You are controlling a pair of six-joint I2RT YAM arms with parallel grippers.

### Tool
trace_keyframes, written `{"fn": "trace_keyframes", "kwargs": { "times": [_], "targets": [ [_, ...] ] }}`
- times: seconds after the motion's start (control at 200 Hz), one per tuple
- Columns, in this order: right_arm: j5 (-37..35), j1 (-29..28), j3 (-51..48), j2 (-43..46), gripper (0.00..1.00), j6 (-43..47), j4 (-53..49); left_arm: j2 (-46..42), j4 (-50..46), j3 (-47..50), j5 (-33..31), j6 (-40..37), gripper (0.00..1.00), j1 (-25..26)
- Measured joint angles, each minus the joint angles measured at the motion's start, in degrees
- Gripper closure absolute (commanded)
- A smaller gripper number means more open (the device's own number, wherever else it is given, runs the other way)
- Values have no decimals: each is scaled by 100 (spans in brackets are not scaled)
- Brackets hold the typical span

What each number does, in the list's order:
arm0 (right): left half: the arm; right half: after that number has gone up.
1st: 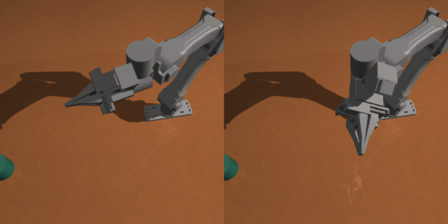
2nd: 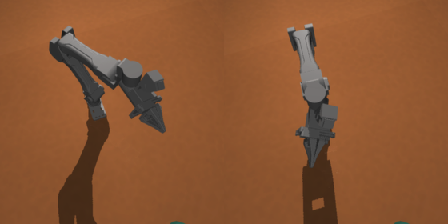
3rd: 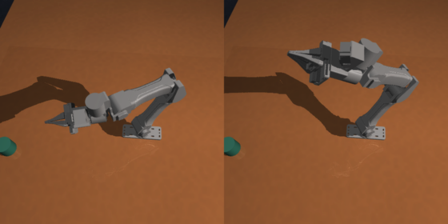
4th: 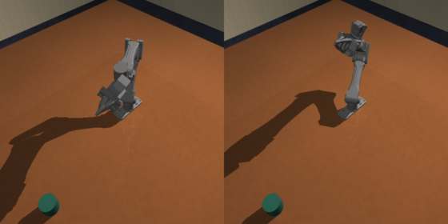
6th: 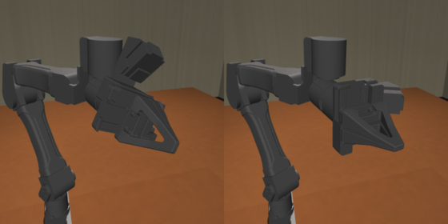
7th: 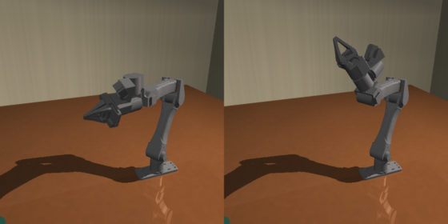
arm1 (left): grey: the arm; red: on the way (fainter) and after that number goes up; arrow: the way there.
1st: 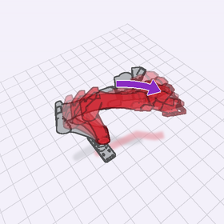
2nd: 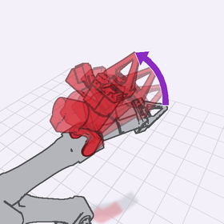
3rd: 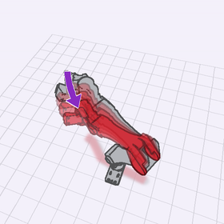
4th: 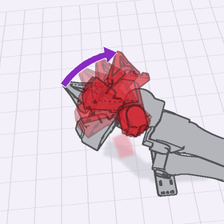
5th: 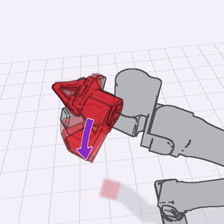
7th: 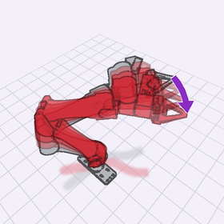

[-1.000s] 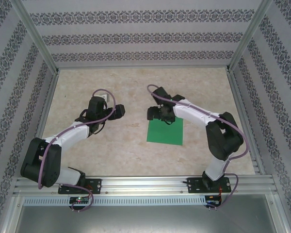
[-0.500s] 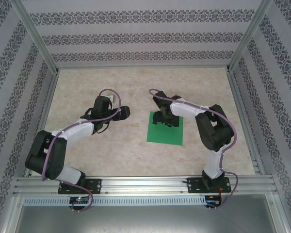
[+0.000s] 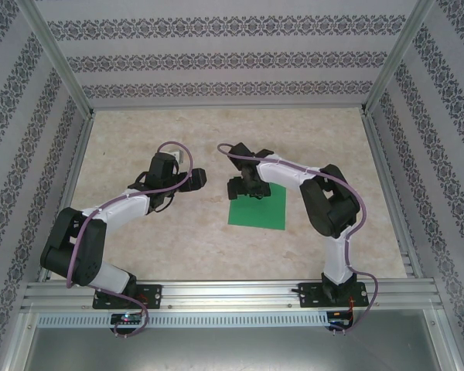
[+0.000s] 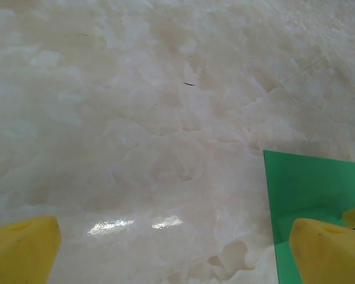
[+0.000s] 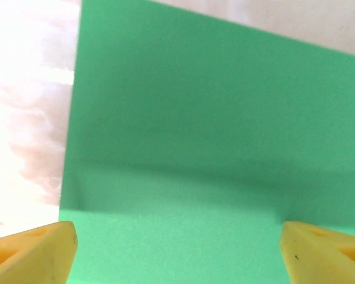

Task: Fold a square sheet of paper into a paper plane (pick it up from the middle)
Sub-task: Move the square sheet of paper to the center of the table, then fold the square sheet of paper in half at the center of the table.

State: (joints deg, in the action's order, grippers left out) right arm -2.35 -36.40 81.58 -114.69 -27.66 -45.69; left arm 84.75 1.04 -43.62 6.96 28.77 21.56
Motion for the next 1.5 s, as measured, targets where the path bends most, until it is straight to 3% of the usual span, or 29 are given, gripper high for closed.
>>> {"fn": "trace_keyframes", "kwargs": {
  "times": [0.265, 0.465, 1.074, 1.504],
  "targets": [
    [-363, 247, -326, 658, 9, -951, -219, 24, 146, 66, 164, -33, 0, 7],
    [-341, 262, -398, 562, 4, -1325, -273, 317, 118, -181, 409, -199, 0, 262],
    [-170, 114, -157, -127, 2, -1401, -326, 507, 79, -374, 551, -282, 0, 411],
    [-162, 120, -258, -81, 5, -1401, -175, 507, 70, -374, 472, -282, 0, 411]
  ]
}}
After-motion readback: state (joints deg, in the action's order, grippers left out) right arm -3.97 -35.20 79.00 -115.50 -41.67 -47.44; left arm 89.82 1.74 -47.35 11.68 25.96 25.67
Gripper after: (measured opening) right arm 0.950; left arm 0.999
